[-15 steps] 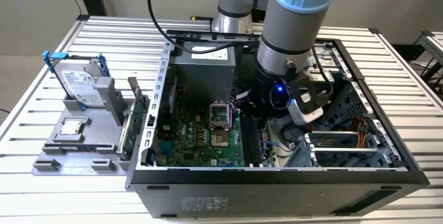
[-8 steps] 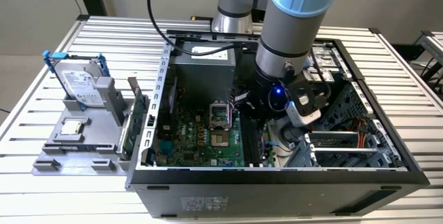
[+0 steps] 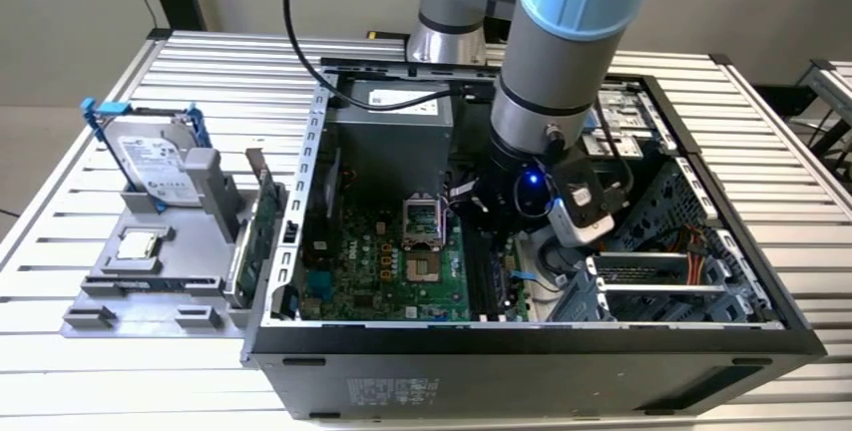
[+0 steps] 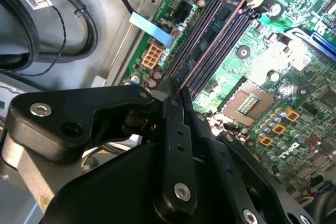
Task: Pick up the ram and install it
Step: 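Insert the ram into the slot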
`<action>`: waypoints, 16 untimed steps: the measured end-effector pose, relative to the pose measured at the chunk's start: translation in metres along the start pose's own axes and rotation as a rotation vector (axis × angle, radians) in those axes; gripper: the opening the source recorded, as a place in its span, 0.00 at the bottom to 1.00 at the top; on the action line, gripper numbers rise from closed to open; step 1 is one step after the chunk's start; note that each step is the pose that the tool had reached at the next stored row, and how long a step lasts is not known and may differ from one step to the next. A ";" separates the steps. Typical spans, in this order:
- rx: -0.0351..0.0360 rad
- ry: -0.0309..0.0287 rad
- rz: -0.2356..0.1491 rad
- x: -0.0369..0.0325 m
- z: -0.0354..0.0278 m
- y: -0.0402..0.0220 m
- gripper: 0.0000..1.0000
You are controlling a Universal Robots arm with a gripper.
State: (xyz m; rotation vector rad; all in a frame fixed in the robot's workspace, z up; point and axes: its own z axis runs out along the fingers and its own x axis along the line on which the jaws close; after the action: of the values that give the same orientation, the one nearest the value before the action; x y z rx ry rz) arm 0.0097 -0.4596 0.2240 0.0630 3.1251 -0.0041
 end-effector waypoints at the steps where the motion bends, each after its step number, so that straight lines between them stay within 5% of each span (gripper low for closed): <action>1: 0.0003 0.0007 0.000 0.0000 0.0003 0.0001 0.00; 16: 0.0005 0.0090 0.000 -0.0039 0.0023 0.0018 0.00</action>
State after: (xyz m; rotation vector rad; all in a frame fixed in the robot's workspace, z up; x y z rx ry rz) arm 0.0137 -0.4579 0.2218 0.0625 3.1342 -0.0046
